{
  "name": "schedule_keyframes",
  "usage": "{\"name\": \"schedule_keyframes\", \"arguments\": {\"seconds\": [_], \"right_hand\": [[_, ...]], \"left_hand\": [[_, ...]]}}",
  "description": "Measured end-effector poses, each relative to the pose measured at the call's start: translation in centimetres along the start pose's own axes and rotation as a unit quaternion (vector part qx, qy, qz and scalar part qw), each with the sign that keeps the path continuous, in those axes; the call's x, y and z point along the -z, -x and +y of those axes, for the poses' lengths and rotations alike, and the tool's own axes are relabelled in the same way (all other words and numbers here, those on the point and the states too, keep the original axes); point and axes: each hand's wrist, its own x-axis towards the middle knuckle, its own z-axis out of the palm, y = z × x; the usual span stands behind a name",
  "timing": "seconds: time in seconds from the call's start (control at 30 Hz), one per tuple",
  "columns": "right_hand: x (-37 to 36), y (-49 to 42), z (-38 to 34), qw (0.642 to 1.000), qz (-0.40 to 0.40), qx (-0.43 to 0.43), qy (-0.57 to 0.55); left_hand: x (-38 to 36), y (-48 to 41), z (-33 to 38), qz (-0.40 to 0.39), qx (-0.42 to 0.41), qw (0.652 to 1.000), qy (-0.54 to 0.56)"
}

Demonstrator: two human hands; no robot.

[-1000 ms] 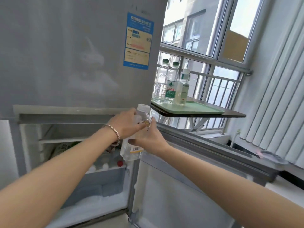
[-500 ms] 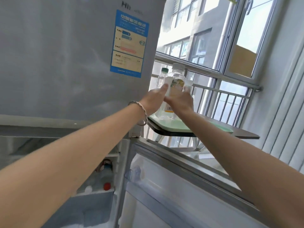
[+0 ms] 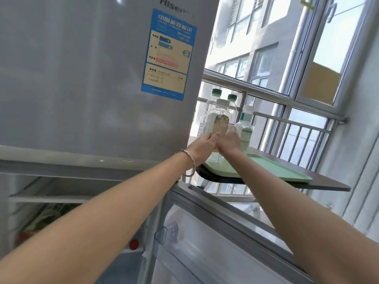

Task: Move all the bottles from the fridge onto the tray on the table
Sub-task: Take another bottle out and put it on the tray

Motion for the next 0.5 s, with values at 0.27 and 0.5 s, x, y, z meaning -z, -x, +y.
{"name": "schedule_keyframes", "arguments": {"seconds": [0.27,0.5], "right_hand": [[0.1,6.8,-2.7,0.982,0.044,0.185,0.005],[-4.5,14.3,-5.7,0.969,-0.097,0.22,0.06]], "left_hand": [[3.8,5.7,0.2,-0.036,0.066,0.994,-0.081],[11.0,13.0,-2.2,-0.13,0.278,0.949,-0.073]]}}
